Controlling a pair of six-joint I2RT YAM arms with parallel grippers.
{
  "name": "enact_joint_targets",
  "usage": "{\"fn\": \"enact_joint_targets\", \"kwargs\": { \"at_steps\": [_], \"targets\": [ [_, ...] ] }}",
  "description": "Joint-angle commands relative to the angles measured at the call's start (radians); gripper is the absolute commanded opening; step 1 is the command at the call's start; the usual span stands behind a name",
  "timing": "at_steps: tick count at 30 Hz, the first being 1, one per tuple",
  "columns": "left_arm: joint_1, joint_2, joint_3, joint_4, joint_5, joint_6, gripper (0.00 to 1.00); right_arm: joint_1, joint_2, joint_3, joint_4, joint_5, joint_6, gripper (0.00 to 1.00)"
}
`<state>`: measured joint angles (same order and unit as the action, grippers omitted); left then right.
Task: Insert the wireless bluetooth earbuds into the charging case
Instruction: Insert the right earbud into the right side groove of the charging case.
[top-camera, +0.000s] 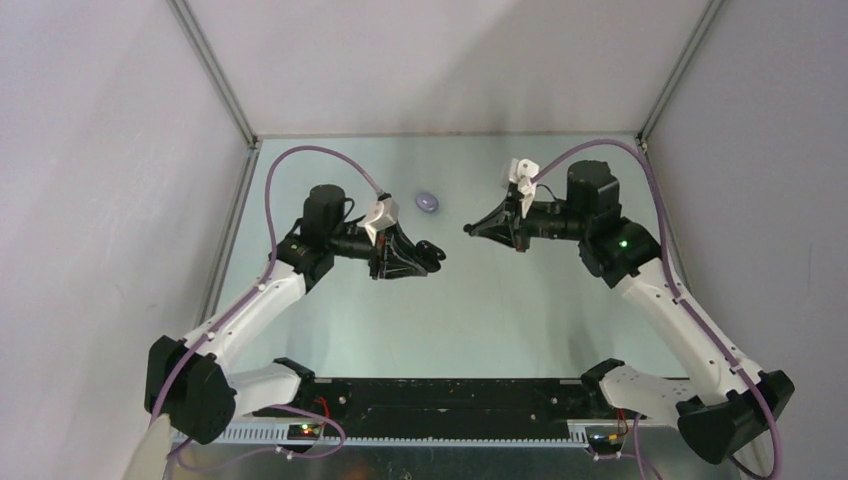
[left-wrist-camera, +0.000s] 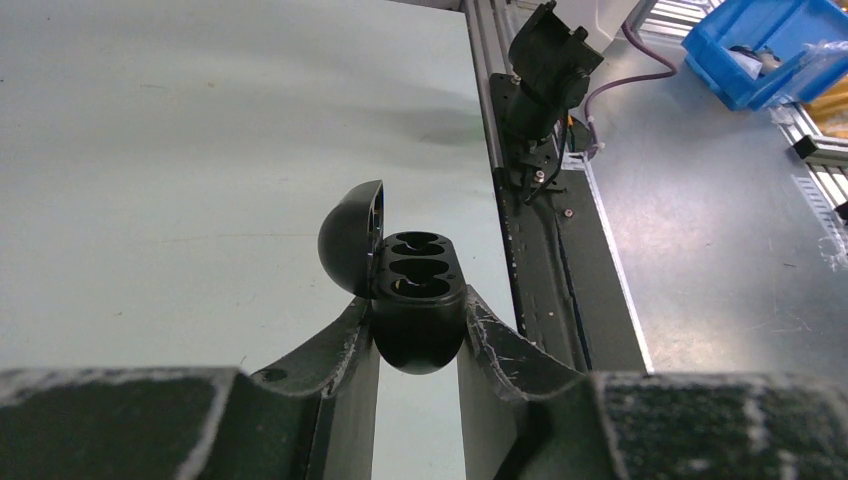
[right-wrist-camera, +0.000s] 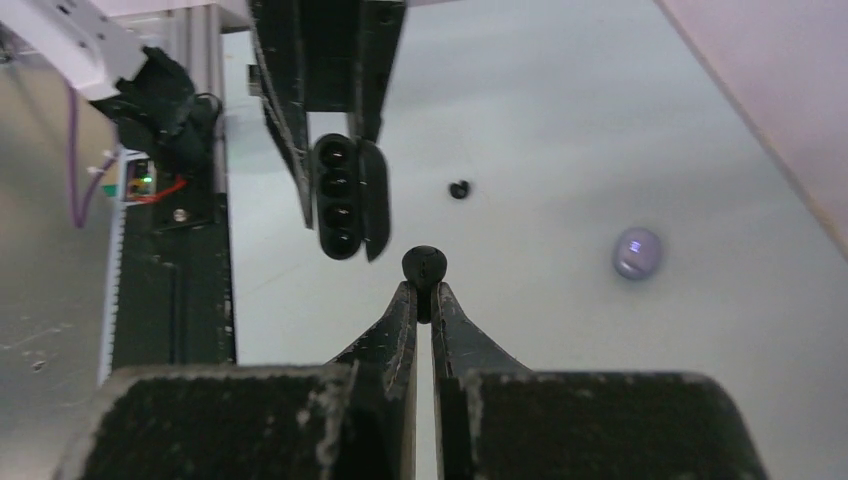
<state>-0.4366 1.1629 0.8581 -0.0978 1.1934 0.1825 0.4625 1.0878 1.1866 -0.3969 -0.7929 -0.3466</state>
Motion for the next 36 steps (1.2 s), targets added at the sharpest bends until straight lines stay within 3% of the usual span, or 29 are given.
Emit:
{"fn": "enact_joint_targets", "kwargs": {
  "at_steps": [1,20,36],
  "targets": [
    [-0.005,-0.005,-0.004,0.063,0.045,-0.051,0.01,0.06,0.001,-0.022,0.138,-0.035,0.093,0.0],
    [-0.005,0.007,0.02,0.041,0.041,-0.05,0.01,0.217,0.072,-0.051,0.093,-0.033,0.022,0.0],
    [-0.005,-0.007,0.012,0.037,0.053,-0.043,0.01,0.299,0.118,-0.053,0.086,0.12,-0.053,0.0]
  ]
}}
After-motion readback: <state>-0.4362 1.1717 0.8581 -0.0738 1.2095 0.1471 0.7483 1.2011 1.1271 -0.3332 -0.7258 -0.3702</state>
